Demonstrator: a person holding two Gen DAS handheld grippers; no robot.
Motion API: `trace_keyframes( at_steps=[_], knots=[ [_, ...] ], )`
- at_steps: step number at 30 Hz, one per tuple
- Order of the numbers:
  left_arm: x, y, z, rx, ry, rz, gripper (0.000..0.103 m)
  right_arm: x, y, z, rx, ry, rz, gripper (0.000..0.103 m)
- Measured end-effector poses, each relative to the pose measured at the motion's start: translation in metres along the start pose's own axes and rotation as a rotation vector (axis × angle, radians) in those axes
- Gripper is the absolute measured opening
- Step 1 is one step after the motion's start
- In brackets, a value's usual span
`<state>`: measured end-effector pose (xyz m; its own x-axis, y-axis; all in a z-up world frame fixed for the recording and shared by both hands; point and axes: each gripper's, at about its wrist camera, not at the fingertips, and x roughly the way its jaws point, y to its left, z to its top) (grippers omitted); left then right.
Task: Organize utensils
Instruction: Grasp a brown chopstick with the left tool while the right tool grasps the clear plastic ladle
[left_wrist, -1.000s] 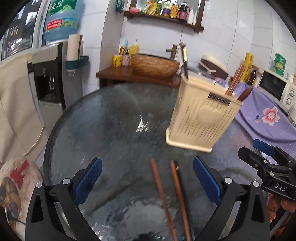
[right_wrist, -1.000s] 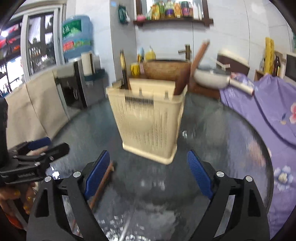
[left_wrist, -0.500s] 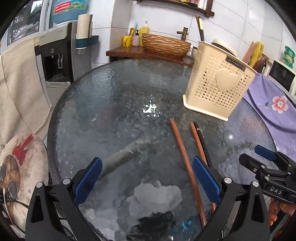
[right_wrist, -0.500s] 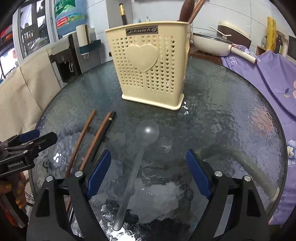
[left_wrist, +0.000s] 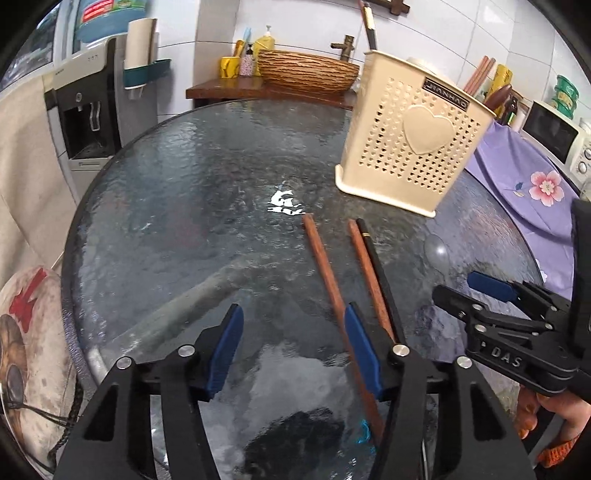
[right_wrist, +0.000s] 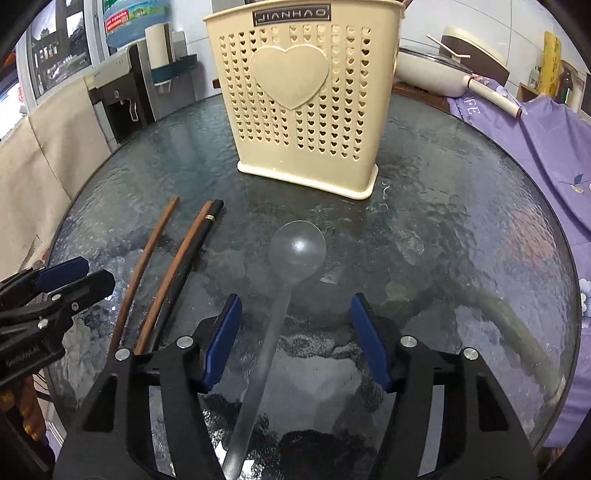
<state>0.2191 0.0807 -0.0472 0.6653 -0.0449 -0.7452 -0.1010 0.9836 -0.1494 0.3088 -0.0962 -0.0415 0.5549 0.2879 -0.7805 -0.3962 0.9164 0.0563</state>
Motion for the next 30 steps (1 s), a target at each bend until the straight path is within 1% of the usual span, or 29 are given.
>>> trace_keyframes(
  at_steps=[4,5,8,11,13,16,18,23,25,30],
  knots=[
    [0.009,-0.010,0.007,0.041,0.024,0.000,0.050,0.007,0.001,0.011,-0.011,0.022,-0.025,0.059],
    [0.013,-0.012,0.009,0.047,0.034,-0.002,0.047,0.007,0.001,0.012,-0.012,0.026,-0.026,0.058],
    [0.020,-0.017,0.015,0.068,0.042,0.012,0.045,0.011,0.001,0.017,-0.015,0.039,-0.022,0.056],
    [0.029,-0.022,0.024,0.092,0.054,0.018,0.043,0.015,0.001,0.023,-0.019,0.043,-0.021,0.051],
    [0.033,-0.025,0.029,0.105,0.058,0.030,0.039,0.017,0.003,0.026,-0.020,0.044,-0.023,0.047],
    [0.040,-0.028,0.036,0.117,0.061,0.034,0.038,0.019,0.004,0.030,-0.023,0.043,-0.022,0.041],
    [0.044,-0.030,0.039,0.122,0.066,0.039,0.036,0.021,0.005,0.033,-0.027,0.043,-0.022,0.037],
    [0.048,-0.031,0.044,0.123,0.075,0.038,0.014,0.022,0.007,0.034,-0.036,0.042,-0.016,0.037],
    [0.048,-0.030,0.044,0.115,0.073,0.031,0.009,0.022,0.007,0.034,-0.037,0.039,-0.012,0.037],
    [0.049,-0.028,0.046,0.094,0.071,0.018,0.009,0.022,0.007,0.032,-0.041,0.039,-0.010,0.037]
  ],
)
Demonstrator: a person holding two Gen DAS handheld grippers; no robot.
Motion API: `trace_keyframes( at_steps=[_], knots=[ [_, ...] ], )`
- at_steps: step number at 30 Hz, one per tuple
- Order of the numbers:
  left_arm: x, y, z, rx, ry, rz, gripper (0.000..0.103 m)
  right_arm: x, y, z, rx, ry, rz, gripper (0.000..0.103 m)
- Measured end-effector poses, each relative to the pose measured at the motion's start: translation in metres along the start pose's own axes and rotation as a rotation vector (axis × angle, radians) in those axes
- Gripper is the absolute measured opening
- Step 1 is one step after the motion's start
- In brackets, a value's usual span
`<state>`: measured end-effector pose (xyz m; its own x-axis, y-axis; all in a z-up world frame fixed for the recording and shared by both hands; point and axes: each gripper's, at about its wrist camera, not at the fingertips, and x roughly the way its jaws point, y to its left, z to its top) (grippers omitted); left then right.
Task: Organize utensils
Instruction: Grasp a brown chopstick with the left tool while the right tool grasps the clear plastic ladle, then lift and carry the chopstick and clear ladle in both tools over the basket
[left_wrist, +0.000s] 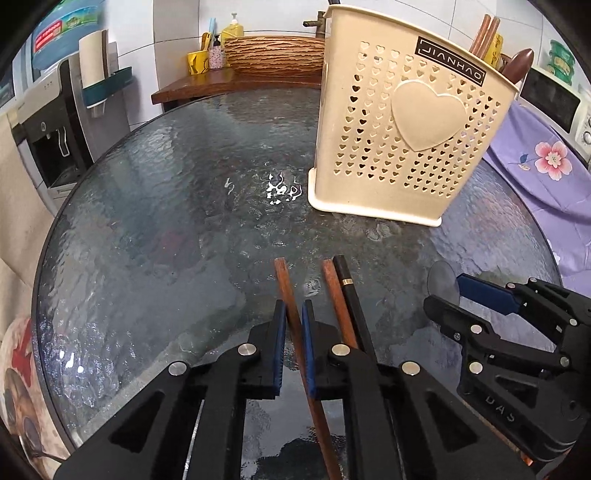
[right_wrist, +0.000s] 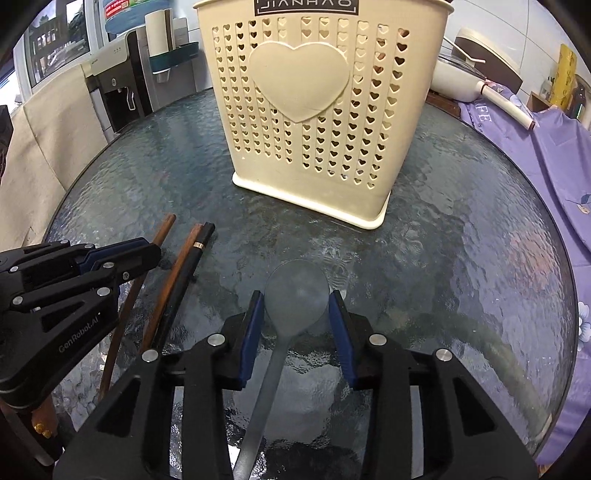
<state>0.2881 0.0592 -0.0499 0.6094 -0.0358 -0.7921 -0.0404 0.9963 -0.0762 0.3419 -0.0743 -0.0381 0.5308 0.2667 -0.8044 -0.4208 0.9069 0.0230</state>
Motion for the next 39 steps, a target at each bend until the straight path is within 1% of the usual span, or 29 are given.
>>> trace_keyframes(
  at_steps=[11,15,19,22,31,35,39],
  knots=[
    [0.001,0.000,0.001,-0.036,-0.008,-0.016,0.007,-0.001,-0.001,-0.003,-0.001,-0.018,0.015,0.037],
    [-0.004,0.005,0.005,-0.060,-0.028,-0.025,0.007,-0.007,-0.009,-0.003,0.017,-0.049,0.041,0.037],
    [-0.023,0.003,0.010,-0.064,-0.079,-0.048,0.007,-0.019,-0.015,-0.001,0.037,-0.090,0.073,0.037],
    [-0.045,0.000,0.015,-0.056,-0.133,-0.066,0.007,-0.035,-0.018,0.001,0.047,-0.141,0.088,0.037],
    [-0.109,-0.008,0.024,-0.026,-0.281,-0.101,0.007,-0.090,-0.017,0.006,0.013,-0.271,0.103,0.037],
    [-0.132,-0.009,0.026,-0.015,-0.338,-0.108,0.007,-0.113,-0.016,0.003,-0.006,-0.309,0.110,0.037],
    [-0.146,-0.010,0.024,-0.004,-0.374,-0.110,0.006,-0.127,-0.011,-0.001,-0.037,-0.327,0.116,0.036]
  ],
)
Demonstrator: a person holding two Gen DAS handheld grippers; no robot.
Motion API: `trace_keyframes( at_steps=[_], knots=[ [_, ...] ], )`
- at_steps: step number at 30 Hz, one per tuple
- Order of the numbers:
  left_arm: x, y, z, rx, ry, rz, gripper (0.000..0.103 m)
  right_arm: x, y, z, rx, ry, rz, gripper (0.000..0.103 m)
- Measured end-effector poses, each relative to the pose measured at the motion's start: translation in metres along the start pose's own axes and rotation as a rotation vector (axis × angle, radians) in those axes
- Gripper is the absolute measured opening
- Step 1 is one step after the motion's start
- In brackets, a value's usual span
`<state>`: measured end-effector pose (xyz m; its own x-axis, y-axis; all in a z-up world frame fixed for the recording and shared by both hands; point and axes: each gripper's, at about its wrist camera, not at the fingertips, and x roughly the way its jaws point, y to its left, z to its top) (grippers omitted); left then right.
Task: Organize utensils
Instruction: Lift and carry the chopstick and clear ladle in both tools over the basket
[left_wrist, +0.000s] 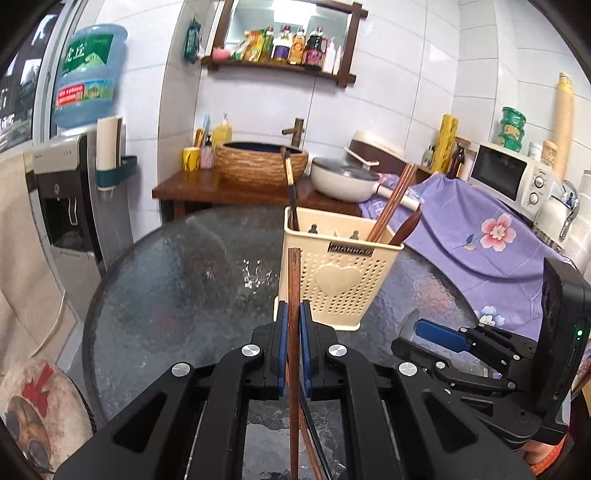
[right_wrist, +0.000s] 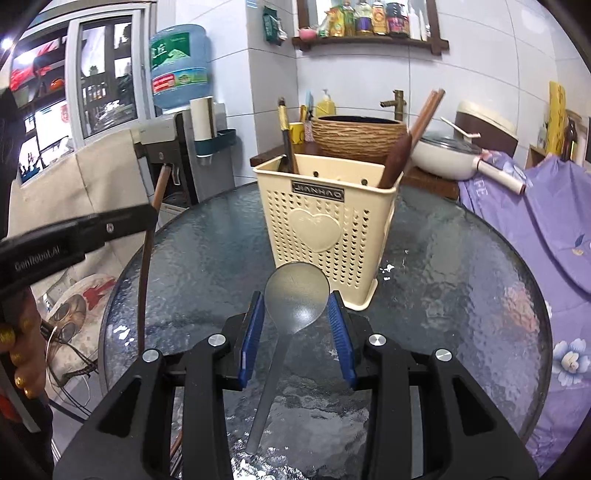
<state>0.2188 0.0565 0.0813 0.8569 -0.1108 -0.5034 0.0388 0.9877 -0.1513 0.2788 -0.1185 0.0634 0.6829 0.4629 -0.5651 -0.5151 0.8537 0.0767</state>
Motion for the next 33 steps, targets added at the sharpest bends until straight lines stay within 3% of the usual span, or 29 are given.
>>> trace_keyframes(
  at_steps=[9,16,25,28,33],
  knots=[
    [-0.020,-0.004,0.011,0.018,-0.049,-0.024,0.006,-0.018,0.002,0.016,-0.015,-0.051,0.024,0.036],
    [-0.019,-0.008,0.044,0.014,-0.072,-0.054,0.006,-0.024,0.000,0.040,-0.016,-0.117,0.004,0.037],
    [-0.026,-0.021,0.128,0.014,-0.167,-0.061,0.006,-0.034,-0.016,0.128,0.003,-0.221,-0.040,0.037],
    [-0.026,-0.026,0.162,-0.013,-0.202,-0.074,0.006,-0.035,-0.028,0.164,0.030,-0.269,-0.079,0.037],
    [-0.013,-0.029,0.193,-0.055,-0.234,-0.071,0.006,-0.021,-0.039,0.195,0.036,-0.306,-0.152,0.037]
  ],
)
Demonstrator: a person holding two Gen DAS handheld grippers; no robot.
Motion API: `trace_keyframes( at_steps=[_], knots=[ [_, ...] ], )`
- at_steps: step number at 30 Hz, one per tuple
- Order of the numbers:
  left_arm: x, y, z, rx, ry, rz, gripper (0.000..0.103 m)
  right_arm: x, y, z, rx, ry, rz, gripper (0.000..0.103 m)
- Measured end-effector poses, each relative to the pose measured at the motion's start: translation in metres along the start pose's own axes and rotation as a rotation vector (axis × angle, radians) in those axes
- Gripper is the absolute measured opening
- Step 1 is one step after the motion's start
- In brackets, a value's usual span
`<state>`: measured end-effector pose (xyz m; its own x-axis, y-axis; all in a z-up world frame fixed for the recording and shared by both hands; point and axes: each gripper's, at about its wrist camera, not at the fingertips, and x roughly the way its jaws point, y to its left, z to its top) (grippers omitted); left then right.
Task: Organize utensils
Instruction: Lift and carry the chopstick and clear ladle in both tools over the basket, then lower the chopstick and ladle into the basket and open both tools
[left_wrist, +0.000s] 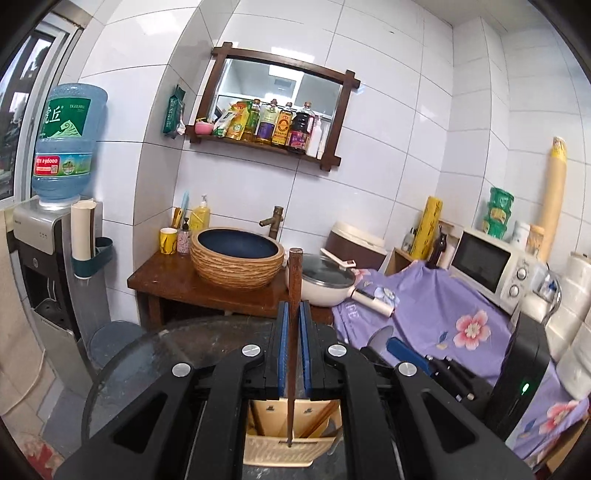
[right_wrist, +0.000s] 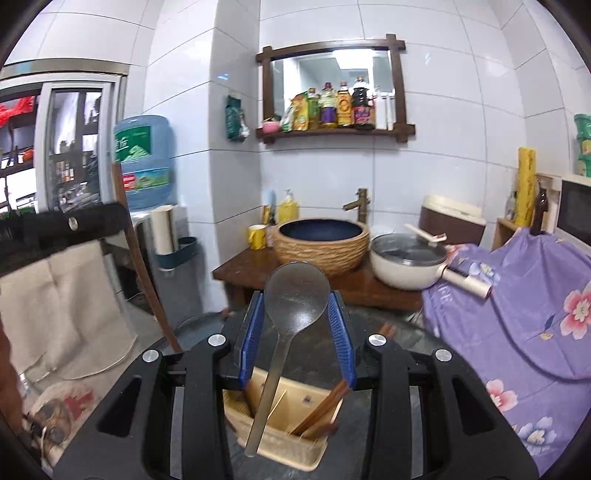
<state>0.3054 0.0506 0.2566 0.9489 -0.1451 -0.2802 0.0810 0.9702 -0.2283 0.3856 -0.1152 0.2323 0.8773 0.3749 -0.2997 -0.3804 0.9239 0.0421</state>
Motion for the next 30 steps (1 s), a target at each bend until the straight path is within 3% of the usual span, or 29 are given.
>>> trace_keyframes(
  at_steps=[8,19,28,30],
  knots=[
    [0.037,0.005,-0.025,0.020,-0.015,0.107,0.006,0.041,0.001,-0.021,-0.035,-0.023,-0.084,0.037],
    [0.062,0.018,-0.083,0.026,0.108,0.082,0.006,0.056,0.025,-0.076,-0.139,-0.002,-0.109,0.037],
    [0.063,0.042,-0.112,-0.012,0.188,0.032,0.006,0.050,0.024,-0.107,-0.146,0.094,-0.026,0.037],
    [0.060,0.045,-0.116,-0.005,0.193,0.022,0.006,0.049,0.023,-0.110,-0.147,0.101,-0.018,0.041]
  ],
)
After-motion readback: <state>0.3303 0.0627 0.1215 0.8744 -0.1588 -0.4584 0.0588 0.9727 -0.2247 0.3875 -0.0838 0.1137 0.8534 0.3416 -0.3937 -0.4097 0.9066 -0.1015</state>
